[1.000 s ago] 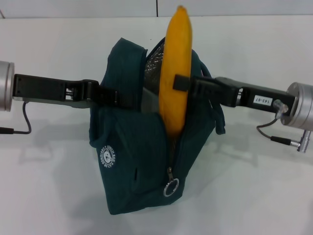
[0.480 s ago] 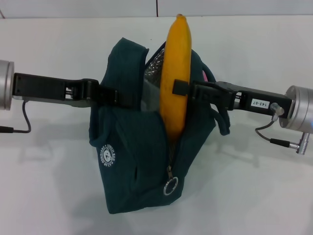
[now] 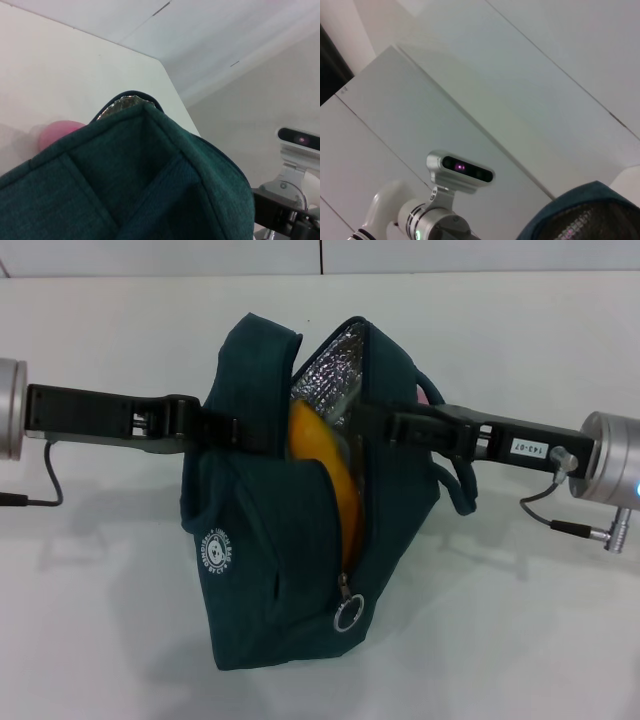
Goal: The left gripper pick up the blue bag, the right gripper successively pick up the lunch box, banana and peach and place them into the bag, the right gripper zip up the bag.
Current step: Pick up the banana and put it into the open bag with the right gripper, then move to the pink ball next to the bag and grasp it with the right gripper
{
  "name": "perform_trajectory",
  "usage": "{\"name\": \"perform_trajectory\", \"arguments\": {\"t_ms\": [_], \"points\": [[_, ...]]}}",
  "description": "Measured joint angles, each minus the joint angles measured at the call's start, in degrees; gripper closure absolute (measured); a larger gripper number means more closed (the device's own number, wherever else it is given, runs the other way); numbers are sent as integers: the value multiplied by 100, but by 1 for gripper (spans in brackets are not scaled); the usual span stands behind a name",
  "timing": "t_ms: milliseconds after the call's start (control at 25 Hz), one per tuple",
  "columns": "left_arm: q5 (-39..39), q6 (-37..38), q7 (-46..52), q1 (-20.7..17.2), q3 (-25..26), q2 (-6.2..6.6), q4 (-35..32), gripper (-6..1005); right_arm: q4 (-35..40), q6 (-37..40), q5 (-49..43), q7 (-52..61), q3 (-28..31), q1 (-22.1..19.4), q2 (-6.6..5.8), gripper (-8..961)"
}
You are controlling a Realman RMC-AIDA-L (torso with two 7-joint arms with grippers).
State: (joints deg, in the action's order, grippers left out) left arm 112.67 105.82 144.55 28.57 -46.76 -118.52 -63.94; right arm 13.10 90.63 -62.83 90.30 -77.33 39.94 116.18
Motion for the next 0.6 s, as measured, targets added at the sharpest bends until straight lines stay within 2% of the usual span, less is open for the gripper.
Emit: {"name": "perform_trajectory", "arguments": {"t_ms": [120,160,360,520,600], "points": [[-1,-112,-2,-2,3,6,145,957,103,92,4,0,46,-84,-14,208],[0,-172,-10,-12,5,12,218,957,357,251,45,-16,225,-294,-56,189],[1,-304,-205,-43,311,18,576,957,929,415,70,-40,804,-786,-167,110],[2,-308,-319,-48,621,18,783,956,1062,338,44,-191,1470,-1036,-323,105],[2,-326,-341,-43,666,23,823,956,1029,121,27,-415,1618,-1082,-428,103]]}}
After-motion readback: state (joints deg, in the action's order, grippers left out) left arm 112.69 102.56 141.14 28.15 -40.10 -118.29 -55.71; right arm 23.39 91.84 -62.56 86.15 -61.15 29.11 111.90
